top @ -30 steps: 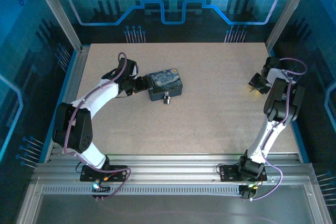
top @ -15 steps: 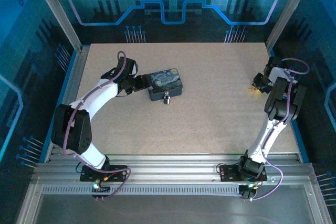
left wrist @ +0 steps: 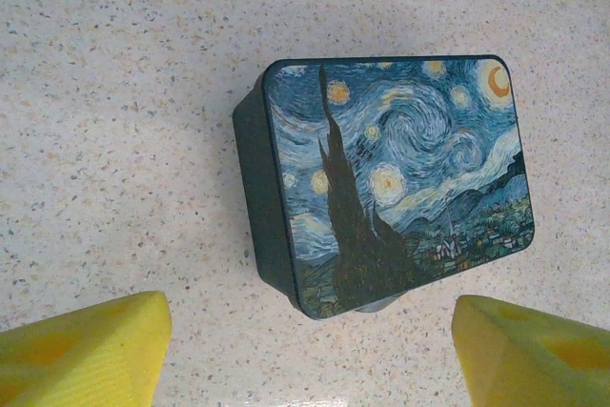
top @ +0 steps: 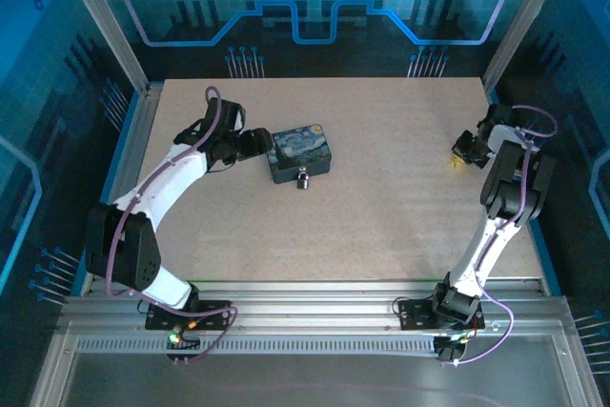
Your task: Unlock the padlock with the key
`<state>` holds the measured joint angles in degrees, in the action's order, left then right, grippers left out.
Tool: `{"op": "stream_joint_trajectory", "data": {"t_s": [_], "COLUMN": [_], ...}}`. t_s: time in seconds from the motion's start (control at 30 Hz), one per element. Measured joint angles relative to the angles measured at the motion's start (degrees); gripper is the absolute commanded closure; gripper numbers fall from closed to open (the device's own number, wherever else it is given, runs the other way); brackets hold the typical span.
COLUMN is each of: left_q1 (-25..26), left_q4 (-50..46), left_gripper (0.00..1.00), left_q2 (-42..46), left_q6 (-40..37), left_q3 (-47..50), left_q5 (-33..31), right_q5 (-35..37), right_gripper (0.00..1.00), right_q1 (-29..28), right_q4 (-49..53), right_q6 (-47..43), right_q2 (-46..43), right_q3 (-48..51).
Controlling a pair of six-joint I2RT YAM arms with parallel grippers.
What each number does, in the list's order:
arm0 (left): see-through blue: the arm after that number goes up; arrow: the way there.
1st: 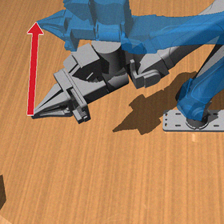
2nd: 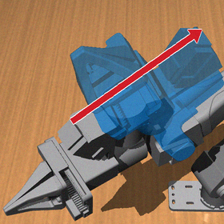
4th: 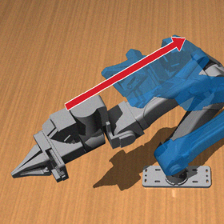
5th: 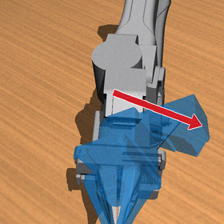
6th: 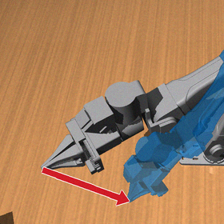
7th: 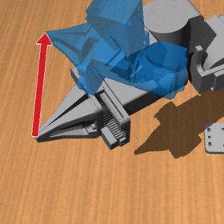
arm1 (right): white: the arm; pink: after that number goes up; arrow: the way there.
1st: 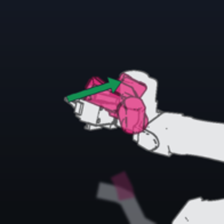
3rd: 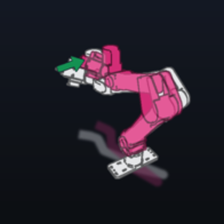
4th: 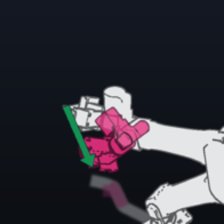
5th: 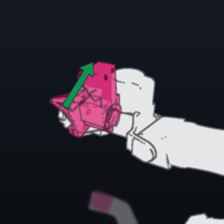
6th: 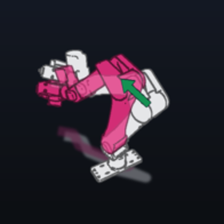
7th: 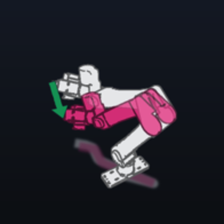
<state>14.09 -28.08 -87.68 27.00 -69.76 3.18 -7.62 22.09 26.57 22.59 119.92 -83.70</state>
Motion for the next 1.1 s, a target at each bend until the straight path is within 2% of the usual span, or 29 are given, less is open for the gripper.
{"op": "stream_joint_trajectory", "data": {"t_s": [0.23, 0.5, 0.7, 0.9, 1.1], "left_q1": [1.68, 9.79, 10.93, 10.01, 9.7], "left_q4": [-1.09, -1.16, -1.57, -3.34, -5.18], "left_gripper": [0.22, 0.22, 0.21, 0.21, 0.2], "left_q2": [0.0, -0.04, 0.17, 3.45, 6.14], "left_q6": [1.22, 3.17, 4.15, 4.17, 4.17], "left_q3": [-1.55, -6.1, -5.77, -2.36, 1.44], "left_q5": [3.13, 7.65, 8.2, 5.29, 0.83], "right_q5": [-7.06, -16.61, -18.08, -17.03, -12.61], "right_gripper": [0.93, 0.88, 0.85, 0.83, 0.62], "right_q1": [-4.15, -15.8, -27.1, -34.03, -37.97], "right_q4": [-4.9, -6.84, -5.16, -2.23, -0.98], "right_q6": [-1.55, -5.95, -8.11, -7.37, -5.25], "right_q2": [-7.06, -17.49, -23.12, -26.75, -27.04], "right_q3": [9.86, 15.43, 18.16, 22.93, 26.38]}}
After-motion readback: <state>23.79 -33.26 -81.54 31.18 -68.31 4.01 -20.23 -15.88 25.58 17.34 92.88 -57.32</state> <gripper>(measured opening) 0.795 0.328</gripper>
